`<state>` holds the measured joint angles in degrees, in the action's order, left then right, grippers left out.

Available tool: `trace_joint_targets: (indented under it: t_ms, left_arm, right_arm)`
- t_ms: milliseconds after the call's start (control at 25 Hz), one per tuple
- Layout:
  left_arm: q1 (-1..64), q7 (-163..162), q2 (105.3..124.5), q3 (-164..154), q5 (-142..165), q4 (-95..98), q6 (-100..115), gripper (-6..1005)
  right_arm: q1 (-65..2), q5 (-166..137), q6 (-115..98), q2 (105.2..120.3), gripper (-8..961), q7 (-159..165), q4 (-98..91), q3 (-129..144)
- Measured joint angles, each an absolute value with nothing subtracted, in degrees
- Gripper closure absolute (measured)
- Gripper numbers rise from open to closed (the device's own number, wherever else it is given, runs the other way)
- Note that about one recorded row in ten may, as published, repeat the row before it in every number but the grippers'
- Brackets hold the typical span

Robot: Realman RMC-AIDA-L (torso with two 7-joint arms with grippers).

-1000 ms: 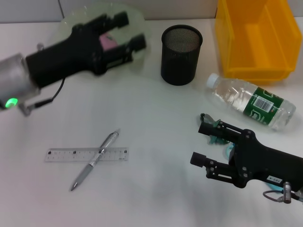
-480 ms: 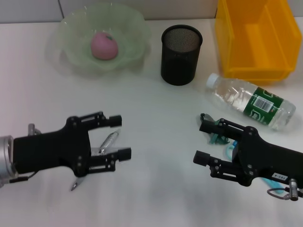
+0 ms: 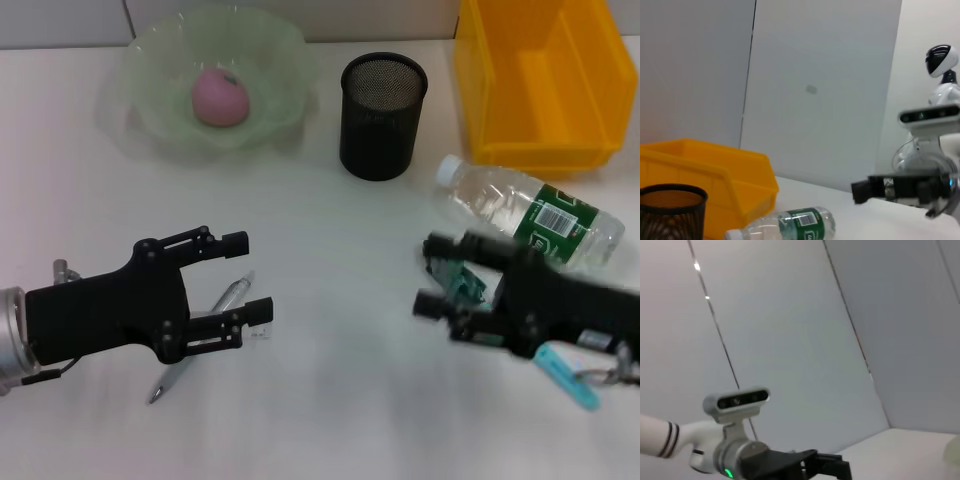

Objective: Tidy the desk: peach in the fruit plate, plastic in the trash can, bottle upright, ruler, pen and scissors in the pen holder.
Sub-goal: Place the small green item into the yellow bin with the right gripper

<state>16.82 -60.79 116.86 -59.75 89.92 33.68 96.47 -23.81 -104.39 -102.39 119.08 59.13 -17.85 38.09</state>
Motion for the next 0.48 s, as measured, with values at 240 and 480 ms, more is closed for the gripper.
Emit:
trace_joint_targets:
  t_ms: [240, 480]
  left_arm:
    - [17.70, -60.43, 117.04, -59.66, 89.96, 33.89, 95.50, 225]
    - [18.34, -60.40, 117.07, -59.68, 90.00, 33.93, 94.23, 226]
  right_arm:
    - [-25.53, -109.43, -101.82, 119.04, 188, 91.24, -42.17, 38.69]
    - [-30.14, -123.88, -102.86, 118.29, 190, 118.07, -63.56, 42.22]
